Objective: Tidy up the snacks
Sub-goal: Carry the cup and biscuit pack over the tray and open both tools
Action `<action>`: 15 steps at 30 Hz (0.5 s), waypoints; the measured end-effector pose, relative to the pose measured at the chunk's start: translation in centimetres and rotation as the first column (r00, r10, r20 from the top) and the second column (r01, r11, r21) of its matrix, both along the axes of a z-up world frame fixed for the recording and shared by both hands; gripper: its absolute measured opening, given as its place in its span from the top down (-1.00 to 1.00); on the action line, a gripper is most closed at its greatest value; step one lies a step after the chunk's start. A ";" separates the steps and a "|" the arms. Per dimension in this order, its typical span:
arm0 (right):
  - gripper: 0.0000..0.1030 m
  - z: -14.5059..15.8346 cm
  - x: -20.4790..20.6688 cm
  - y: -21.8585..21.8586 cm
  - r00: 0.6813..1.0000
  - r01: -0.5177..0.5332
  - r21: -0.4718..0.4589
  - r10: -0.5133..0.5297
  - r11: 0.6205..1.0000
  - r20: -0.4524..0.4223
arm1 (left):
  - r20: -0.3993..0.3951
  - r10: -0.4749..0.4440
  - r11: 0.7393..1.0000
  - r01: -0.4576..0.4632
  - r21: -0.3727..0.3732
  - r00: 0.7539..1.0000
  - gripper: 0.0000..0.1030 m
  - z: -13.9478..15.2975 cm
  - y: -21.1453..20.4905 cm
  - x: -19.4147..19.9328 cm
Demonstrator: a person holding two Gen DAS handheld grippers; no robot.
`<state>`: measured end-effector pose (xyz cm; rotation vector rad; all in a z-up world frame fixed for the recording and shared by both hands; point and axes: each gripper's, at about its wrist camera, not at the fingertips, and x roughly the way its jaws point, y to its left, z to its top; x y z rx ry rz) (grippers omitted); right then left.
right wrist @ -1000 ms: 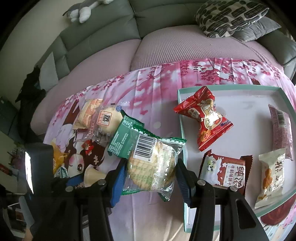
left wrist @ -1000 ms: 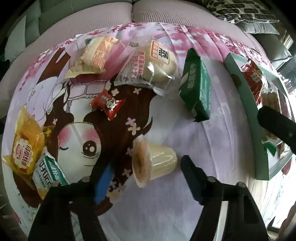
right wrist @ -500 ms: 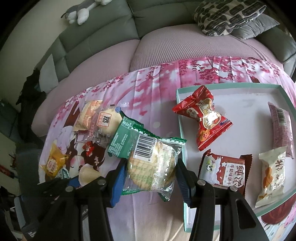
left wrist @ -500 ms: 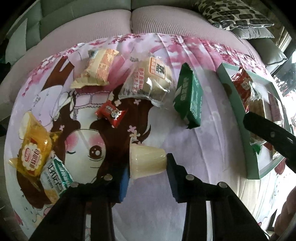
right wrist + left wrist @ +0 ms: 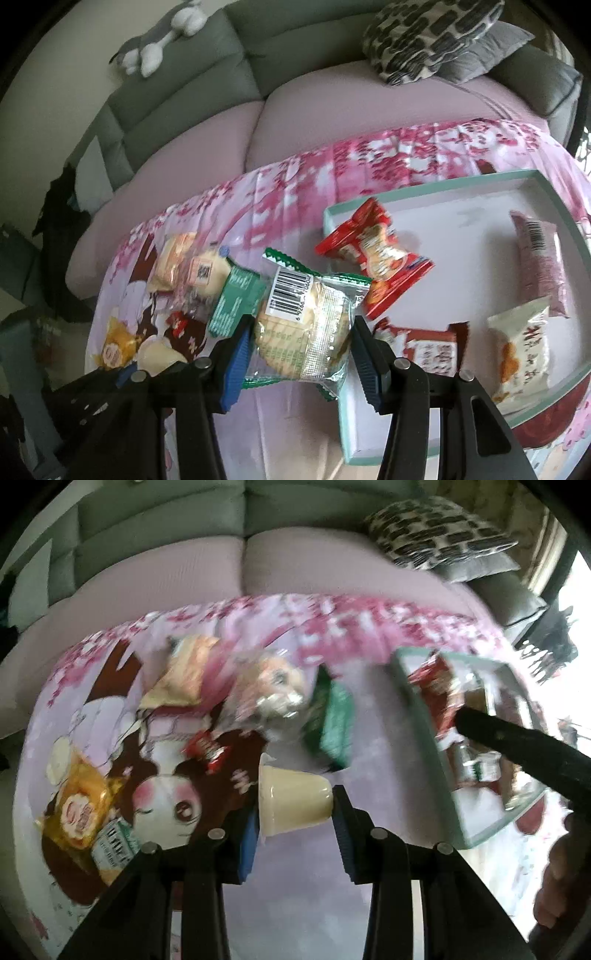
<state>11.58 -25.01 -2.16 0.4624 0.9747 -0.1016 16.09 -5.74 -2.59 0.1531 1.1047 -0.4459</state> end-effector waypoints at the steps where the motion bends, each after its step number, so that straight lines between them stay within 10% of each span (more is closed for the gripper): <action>1: -0.06 0.1 -0.1 -0.5 1.000 0.013 -0.001 -0.013 1.000 0.004 | 0.006 -0.012 1.000 0.012 -0.017 1.000 0.25 0.3 -0.3 -0.1; 15: -0.06 0.5 -1.7 -8.6 0.980 0.201 -0.033 -0.201 0.979 0.004 | 0.078 -0.141 0.982 0.149 -0.116 0.987 0.25 2.8 -7.5 -0.5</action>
